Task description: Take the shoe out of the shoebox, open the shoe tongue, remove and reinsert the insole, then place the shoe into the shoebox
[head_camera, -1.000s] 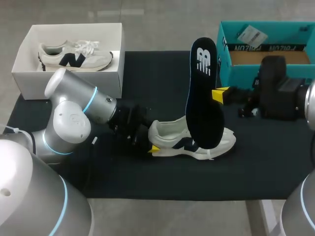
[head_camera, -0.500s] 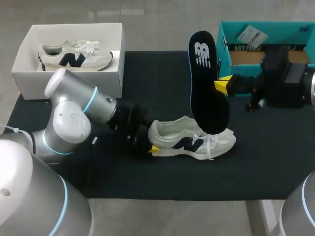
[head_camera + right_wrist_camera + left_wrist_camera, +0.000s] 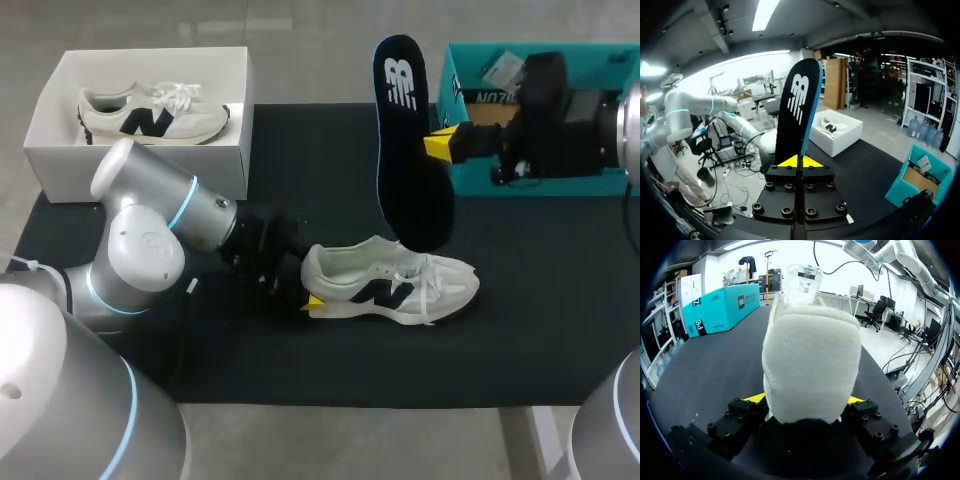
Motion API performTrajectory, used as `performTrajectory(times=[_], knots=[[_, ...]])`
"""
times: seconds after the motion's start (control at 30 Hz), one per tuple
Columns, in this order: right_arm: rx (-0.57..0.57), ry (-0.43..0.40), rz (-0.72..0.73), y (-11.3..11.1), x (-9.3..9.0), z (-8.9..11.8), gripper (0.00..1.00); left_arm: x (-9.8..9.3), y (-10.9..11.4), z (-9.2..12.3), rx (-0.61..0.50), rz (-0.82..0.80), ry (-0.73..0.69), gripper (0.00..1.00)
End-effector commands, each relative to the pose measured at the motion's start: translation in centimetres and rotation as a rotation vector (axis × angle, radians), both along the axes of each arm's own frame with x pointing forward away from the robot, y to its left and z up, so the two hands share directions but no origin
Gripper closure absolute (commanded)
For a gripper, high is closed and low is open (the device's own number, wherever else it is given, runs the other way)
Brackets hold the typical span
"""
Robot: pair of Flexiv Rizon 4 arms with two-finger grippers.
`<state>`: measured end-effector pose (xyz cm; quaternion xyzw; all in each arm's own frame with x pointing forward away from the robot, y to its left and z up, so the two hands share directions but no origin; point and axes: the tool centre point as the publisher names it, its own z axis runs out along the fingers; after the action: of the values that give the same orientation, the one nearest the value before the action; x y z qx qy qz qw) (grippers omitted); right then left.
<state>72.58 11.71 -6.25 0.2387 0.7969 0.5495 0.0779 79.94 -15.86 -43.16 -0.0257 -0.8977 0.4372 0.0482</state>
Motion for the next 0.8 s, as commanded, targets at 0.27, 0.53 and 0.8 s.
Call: performTrajectory(times=[0.27, 0.53, 0.8], knots=[[0.234, 0.05, -0.141, 1.9, -0.9, -0.5, 1.0, 0.0, 0.0, -0.3, 0.003, 0.0, 0.0, 1.0], [0.205, 0.12, -0.115, 1.3, -1.8, 0.0, 1.0, 0.0, 0.0, -0.3, 0.003, 0.0, 0.0, 1.0], [0.199, 0.108, -0.104, 1.3, -1.7, 0.1, 1.0, 0.0, 0.0, -0.3, 0.003, 0.0, 0.0, 1.0]])
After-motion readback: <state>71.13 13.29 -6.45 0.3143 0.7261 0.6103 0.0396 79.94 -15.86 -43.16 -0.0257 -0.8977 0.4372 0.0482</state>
